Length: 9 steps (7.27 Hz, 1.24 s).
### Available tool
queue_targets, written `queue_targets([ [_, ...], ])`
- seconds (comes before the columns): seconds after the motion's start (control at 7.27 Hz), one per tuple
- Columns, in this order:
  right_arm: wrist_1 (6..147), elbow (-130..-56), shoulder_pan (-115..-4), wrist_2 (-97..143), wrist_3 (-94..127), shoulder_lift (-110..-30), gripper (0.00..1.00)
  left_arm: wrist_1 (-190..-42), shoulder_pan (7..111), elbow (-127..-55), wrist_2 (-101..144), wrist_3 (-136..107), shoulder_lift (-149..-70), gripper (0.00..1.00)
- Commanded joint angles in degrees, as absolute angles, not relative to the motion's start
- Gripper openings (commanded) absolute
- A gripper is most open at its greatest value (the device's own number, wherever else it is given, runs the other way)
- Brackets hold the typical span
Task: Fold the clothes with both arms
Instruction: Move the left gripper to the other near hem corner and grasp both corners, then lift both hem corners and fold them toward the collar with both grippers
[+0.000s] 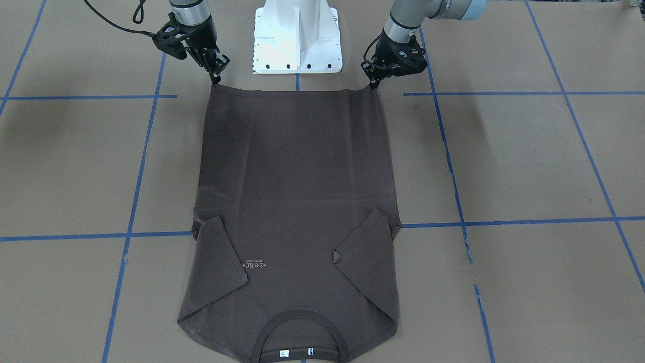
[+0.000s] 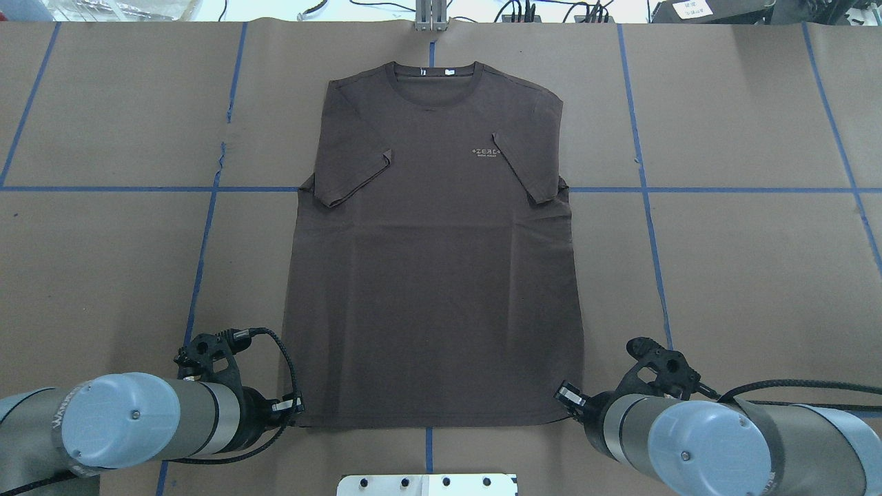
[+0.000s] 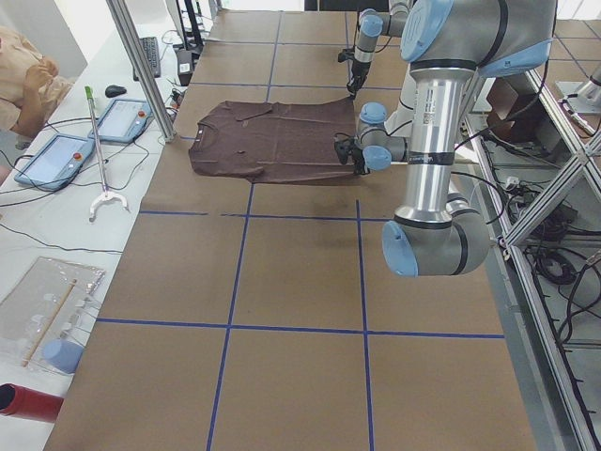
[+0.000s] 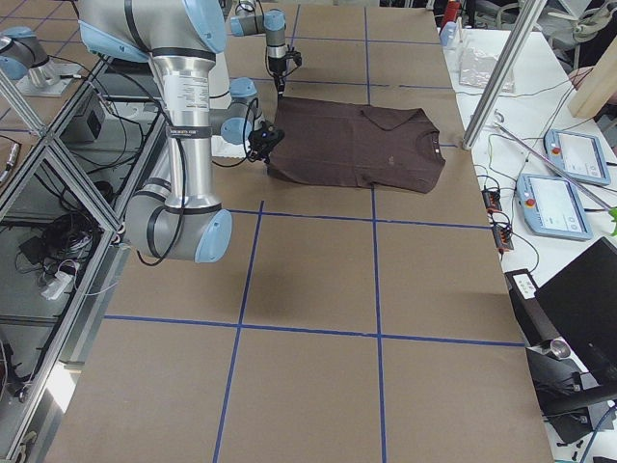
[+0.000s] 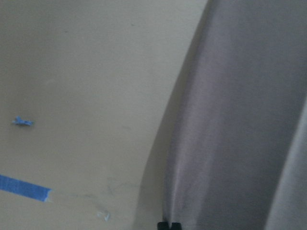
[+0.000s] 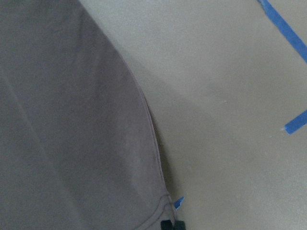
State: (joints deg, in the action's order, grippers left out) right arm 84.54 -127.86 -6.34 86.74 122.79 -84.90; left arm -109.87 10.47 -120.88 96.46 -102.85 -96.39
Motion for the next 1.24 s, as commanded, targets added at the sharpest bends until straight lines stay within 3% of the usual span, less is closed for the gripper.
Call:
queue_targets([
  [0.0, 85.1, -133.2, -6.5, 87.3, 122.9, -87.8, 0.0, -109.0, 10.5, -126.5, 97.6, -103.0, -95.5, 0.0],
  [0.14, 85.1, -137.4, -7.6, 88.1, 122.8, -90.7, 0.0, -107.0, 10.7, -131.6, 97.7, -103.1, -93.5, 0.0],
  [0.27, 85.1, -137.2, -10.2, 88.2, 122.5, -90.4, 0.0, -105.2, 10.7, -134.0, 97.6, -103.0, -94.1, 0.0],
  [0.55, 85.0, -130.8, -20.5, 88.7, 113.0, -82.2, 0.0, -103.2, 19.8, -131.1, 96.9, -99.8, -98.3, 0.0],
  [1.1, 84.6, -105.8, -37.8, 97.6, 98.5, -64.2, 0.0, -104.0, 35.0, -106.6, 97.0, -91.4, -117.1, 0.0],
])
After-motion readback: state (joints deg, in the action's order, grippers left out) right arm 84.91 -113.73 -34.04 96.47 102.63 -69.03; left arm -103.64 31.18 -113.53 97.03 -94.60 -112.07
